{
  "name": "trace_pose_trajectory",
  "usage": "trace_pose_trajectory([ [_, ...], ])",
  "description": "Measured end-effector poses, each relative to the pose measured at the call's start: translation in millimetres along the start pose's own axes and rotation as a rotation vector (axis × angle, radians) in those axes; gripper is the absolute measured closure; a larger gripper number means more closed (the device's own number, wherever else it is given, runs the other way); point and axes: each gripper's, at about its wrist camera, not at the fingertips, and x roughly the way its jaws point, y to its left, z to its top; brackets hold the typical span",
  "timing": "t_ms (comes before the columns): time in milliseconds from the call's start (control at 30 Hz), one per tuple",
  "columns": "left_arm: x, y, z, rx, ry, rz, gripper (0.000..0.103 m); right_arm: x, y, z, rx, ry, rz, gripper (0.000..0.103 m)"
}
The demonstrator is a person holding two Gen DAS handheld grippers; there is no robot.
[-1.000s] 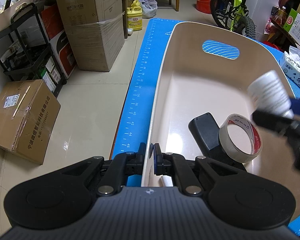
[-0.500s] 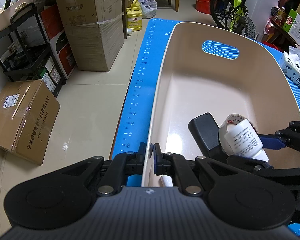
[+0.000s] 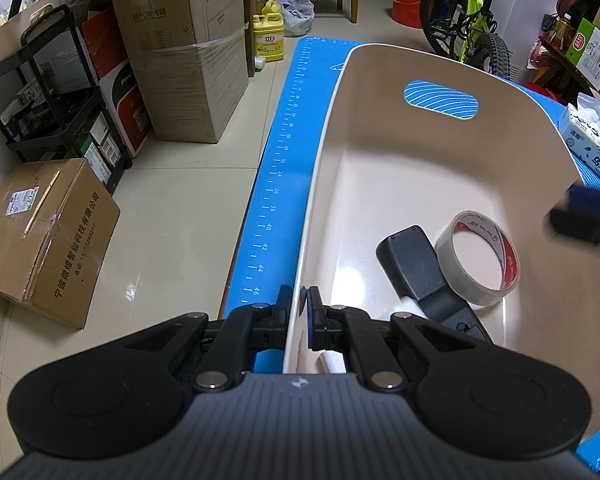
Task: Organize rigid objects
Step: 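Carry the pill bottle into the bin and release it with the right gripper, then grasp the black marker with the right gripper and lift it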
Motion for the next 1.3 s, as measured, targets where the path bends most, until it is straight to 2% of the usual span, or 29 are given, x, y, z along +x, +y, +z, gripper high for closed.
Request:
trace_pose_trajectory([
  [133, 0.2, 0.0, -0.2, 0.001, 0.0, 0.001, 0.094, -18.7, -30.0, 4.1, 0.057, -0.073, -0.068, 0.051],
  [233, 0.2, 0.1, -0.2, 0.0, 0.0, 0.001, 0.094, -23.5, -55.7, 1.8, 0.115, -0.089, -0.118, 0.051],
  [367, 0.2, 0.0, -0.1, 0.001, 0.0, 0.002, 0.094, -16.6, -79.6, -9.1, 0.139, -0.069, -0.166, 0.051],
  [467, 0.6, 0.4, -0.4, 0.001, 0.002, 0.005, 0.094, -2.5, -91.2, -22.4, 0.14, -0.016, -0.185, 0.051],
  [633, 1.1, 0.1, -0.5, 0.003, 0.003, 0.01, 0.094, 23.7, -93.8, -37.3, 0.092, 0.071, -0.183, 0.052],
  [900, 1.2, -0.5, -0.5, 0.004, 0.002, 0.011, 0.094, 53.8, -78.1, -55.6, 0.007, 0.155, -0.11, 0.054],
  [933, 1.1, -0.6, -0.5, 0.004, 0.002, 0.011, 0.094, 57.9, -76.2, -56.6, -0.007, 0.163, -0.11, 0.06],
  [1000, 1.3, -0.2, -0.6, 0.005, 0.001, 0.01, 0.094, 66.4, -72.8, -58.2, -0.024, 0.184, -0.101, 0.065],
  [1300, 1.1, -0.8, -0.5, 0.009, 0.001, 0.013, 0.094, 80.9, -75.5, -58.4, -0.057, 0.197, -0.089, 0.067],
])
